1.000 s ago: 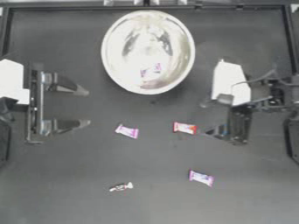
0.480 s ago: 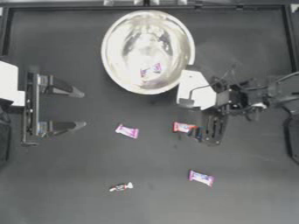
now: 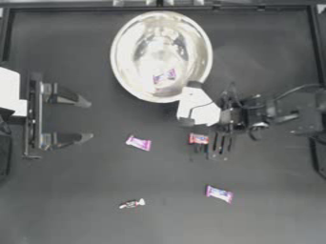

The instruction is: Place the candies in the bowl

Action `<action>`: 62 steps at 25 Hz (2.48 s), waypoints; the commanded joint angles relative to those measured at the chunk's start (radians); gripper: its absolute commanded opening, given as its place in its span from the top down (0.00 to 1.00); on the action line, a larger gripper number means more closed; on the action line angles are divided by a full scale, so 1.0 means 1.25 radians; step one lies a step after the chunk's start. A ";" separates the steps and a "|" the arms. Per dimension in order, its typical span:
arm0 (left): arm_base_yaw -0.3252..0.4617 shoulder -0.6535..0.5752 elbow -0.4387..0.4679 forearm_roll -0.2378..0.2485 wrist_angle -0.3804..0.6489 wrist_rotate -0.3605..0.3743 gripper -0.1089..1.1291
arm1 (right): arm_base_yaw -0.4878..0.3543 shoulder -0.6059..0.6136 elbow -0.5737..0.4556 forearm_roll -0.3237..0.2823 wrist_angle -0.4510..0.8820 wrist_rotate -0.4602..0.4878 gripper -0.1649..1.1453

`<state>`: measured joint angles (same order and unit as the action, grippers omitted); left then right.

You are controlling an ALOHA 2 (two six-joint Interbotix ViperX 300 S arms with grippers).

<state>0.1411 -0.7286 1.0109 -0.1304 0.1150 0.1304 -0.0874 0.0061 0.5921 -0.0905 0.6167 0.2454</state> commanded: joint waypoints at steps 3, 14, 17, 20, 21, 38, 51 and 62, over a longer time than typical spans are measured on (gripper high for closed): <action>0.000 -0.006 -0.002 -0.012 -0.006 -0.001 0.13 | 0.006 0.034 -0.036 -0.015 0.000 0.001 0.12; 0.000 -0.029 0.009 -0.026 -0.006 -0.001 0.13 | 0.001 0.093 -0.048 -0.033 0.002 0.004 0.12; 0.001 -0.028 0.009 -0.026 -0.006 -0.001 0.13 | -0.006 0.104 -0.048 -0.033 0.001 0.002 0.12; 0.001 -0.028 0.009 -0.027 -0.006 -0.001 0.13 | -0.012 0.112 -0.047 -0.033 0.001 0.002 0.12; 0.000 -0.028 0.009 -0.027 -0.006 -0.001 0.13 | -0.012 0.115 -0.048 -0.033 0.001 0.002 0.12; 0.001 -0.026 0.010 -0.034 -0.006 -0.001 0.13 | -0.018 0.119 -0.054 -0.032 -0.004 0.004 0.55; 0.000 -0.025 0.021 -0.038 -0.006 0.000 0.13 | -0.033 -0.065 -0.061 -0.090 -0.033 0.000 0.55; 0.000 -0.025 0.022 -0.038 -0.007 -0.001 0.13 | -0.189 -0.086 -0.086 -0.167 -0.212 -0.009 0.55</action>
<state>0.1411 -0.7639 1.0492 -0.1764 0.1135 0.1304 -0.2915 -0.0782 0.5108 -0.2884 0.3912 0.2347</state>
